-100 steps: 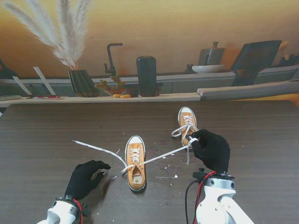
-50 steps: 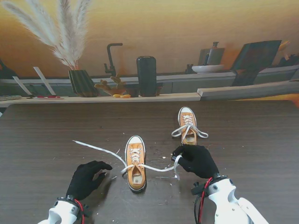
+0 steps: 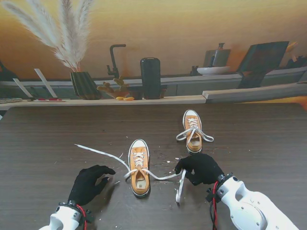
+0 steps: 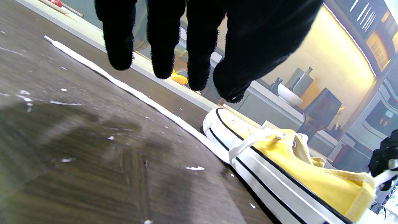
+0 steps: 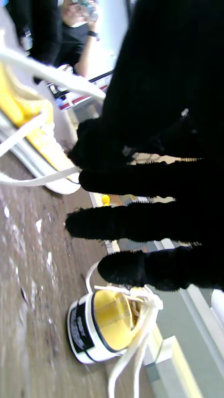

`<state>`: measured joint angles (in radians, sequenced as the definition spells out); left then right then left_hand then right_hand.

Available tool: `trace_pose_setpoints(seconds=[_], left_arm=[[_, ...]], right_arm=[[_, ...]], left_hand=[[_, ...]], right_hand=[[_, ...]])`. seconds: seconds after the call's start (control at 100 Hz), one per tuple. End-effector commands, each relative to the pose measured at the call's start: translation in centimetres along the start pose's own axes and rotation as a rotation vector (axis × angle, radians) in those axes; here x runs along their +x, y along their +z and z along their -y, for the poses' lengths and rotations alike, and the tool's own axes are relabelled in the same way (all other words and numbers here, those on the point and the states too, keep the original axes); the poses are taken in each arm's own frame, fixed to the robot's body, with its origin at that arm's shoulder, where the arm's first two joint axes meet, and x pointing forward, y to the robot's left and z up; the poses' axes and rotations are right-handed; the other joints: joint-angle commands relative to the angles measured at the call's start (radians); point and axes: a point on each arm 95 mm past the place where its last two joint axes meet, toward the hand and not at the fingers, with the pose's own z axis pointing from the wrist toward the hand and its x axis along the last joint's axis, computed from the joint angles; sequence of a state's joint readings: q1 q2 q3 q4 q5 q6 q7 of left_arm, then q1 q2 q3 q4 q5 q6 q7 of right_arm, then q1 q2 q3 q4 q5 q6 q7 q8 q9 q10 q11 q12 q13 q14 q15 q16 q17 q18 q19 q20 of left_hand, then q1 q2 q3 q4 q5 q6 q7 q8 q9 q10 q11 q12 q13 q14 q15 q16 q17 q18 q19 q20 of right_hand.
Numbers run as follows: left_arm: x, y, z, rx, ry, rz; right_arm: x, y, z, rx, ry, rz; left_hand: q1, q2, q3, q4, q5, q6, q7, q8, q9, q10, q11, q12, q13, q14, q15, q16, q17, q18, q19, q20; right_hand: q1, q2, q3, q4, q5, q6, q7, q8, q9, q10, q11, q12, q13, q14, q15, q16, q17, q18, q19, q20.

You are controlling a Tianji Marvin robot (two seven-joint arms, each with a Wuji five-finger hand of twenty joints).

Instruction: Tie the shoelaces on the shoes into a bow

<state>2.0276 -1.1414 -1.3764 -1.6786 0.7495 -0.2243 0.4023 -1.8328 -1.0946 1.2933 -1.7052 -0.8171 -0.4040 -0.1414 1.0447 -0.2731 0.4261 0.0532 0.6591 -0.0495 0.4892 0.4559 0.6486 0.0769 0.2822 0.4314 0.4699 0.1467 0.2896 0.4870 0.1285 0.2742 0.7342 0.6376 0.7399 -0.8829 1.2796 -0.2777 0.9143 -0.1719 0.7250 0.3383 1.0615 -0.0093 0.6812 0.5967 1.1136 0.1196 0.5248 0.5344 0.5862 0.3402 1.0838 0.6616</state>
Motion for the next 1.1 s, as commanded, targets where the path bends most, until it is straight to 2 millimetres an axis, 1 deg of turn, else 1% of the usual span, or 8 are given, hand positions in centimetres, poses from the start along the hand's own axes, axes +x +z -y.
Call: trace_pose_setpoints(seconds=[0.0,0.06,0.11,0.15,0.35,0.54,0.77,1.09], left_arm=[[0.2,0.0,-0.1,-0.015,0.001,-0.005],[0.2,0.0,-0.1,-0.017,0.002,-0.006],[0.3,0.0,-0.1,-0.018,0.003,-0.007],[0.3,0.0,-0.1,-0.020,0.004,-0.008],[0.3,0.1,-0.3,-0.029,0.012,-0.013],[0.7,0.0,-0.3,-0.036,0.046,-0.032],[1.3,-0.7,0.1,-0.044,0.069,-0.047],[1.4,-1.3,0.4,-0.031,0.073,-0.048]], right_arm=[[-0.7,-0.3,0.3,0.029,-0.042,0.010],[-1.1,-0.4,0.3,0.042,-0.079,0.011],[-1.3,-0.5,0.4,0.063,-0.106,0.015],[-1.5,-0.6,0.5,0.081,-0.123,0.020],[-2.2,-1.3,0.5,0.147,-0.213,0.060],[-1.8,-1.2,0.3,0.051,-0.202,0.111],[-0.1,1.2,0.9,-0.022,-0.159,0.134],[1.5,4.8,3.5,-0.002,-0.140,0.093]], left_hand=[[0.037,0.026,-0.015,-0.019,0.035,-0.031,0.006,-0.007,0.013,-0.021,0.009,0.026,0.025,-0.010,0.016,0.031,-0.006,-0.025,0.015,-0.005],[0.037,0.026,-0.014,-0.019,0.034,-0.030,0.005,-0.008,0.012,-0.020,0.008,0.025,0.024,-0.010,0.016,0.031,-0.006,-0.026,0.015,-0.006],[0.037,0.026,-0.014,-0.019,0.035,-0.030,0.005,-0.008,0.012,-0.020,0.008,0.025,0.025,-0.011,0.016,0.031,-0.006,-0.025,0.015,-0.006],[0.037,0.027,-0.014,-0.018,0.034,-0.031,0.005,-0.008,0.012,-0.020,0.008,0.025,0.024,-0.011,0.016,0.031,-0.006,-0.026,0.015,-0.006],[0.029,0.020,-0.017,-0.018,0.027,-0.032,0.001,-0.009,0.009,-0.021,0.006,0.023,0.021,-0.012,0.014,0.030,-0.007,-0.026,0.014,-0.007],[-0.031,-0.005,-0.013,0.006,-0.009,-0.034,-0.027,-0.016,-0.004,-0.023,-0.002,0.018,0.011,-0.013,0.002,0.024,-0.015,-0.027,0.002,-0.012],[-0.101,-0.011,-0.019,0.035,-0.043,-0.033,-0.058,-0.011,-0.025,-0.024,-0.018,0.010,-0.007,-0.014,-0.026,0.010,-0.026,-0.029,-0.027,-0.021],[-0.096,-0.015,-0.018,0.040,-0.033,-0.033,-0.060,0.000,-0.025,-0.025,-0.022,0.010,-0.005,-0.013,-0.041,0.005,-0.026,-0.030,-0.036,-0.020]], right_hand=[[-0.004,-0.076,0.065,-0.011,-0.031,0.016,-0.106,0.096,-0.059,-0.031,-0.032,-0.021,-0.039,-0.035,-0.047,0.016,-0.034,-0.031,-0.031,-0.009],[-0.055,-0.134,0.094,-0.005,-0.075,0.027,-0.155,0.104,-0.127,-0.039,-0.021,-0.050,-0.078,-0.051,-0.073,-0.015,-0.064,-0.038,-0.060,-0.020],[-0.114,-0.138,0.103,0.091,-0.116,0.030,-0.170,0.086,-0.185,-0.053,0.004,-0.085,-0.110,-0.055,-0.078,-0.042,-0.087,-0.046,-0.076,-0.026],[-0.136,-0.152,0.095,0.113,-0.147,0.030,-0.180,0.078,-0.220,-0.055,0.001,-0.097,-0.136,-0.055,-0.089,-0.051,-0.107,-0.050,-0.089,-0.031],[-0.203,-0.203,0.081,0.096,-0.238,0.034,-0.183,0.037,-0.337,-0.045,-0.083,-0.191,-0.225,-0.052,-0.159,-0.103,-0.175,-0.060,-0.165,-0.069],[-0.285,-0.092,0.008,0.091,-0.242,0.057,-0.181,0.023,-0.330,-0.006,-0.064,-0.212,-0.231,-0.023,-0.139,-0.099,-0.181,-0.055,-0.157,-0.068],[-0.348,0.005,-0.076,0.090,-0.230,0.066,-0.187,0.030,-0.303,0.008,-0.036,-0.189,-0.224,-0.007,-0.110,-0.089,-0.181,-0.043,-0.128,-0.057],[-0.362,0.014,-0.098,0.091,-0.215,0.068,-0.188,0.040,-0.297,0.015,-0.024,-0.178,-0.219,-0.003,-0.100,-0.087,-0.177,-0.039,-0.118,-0.056]])
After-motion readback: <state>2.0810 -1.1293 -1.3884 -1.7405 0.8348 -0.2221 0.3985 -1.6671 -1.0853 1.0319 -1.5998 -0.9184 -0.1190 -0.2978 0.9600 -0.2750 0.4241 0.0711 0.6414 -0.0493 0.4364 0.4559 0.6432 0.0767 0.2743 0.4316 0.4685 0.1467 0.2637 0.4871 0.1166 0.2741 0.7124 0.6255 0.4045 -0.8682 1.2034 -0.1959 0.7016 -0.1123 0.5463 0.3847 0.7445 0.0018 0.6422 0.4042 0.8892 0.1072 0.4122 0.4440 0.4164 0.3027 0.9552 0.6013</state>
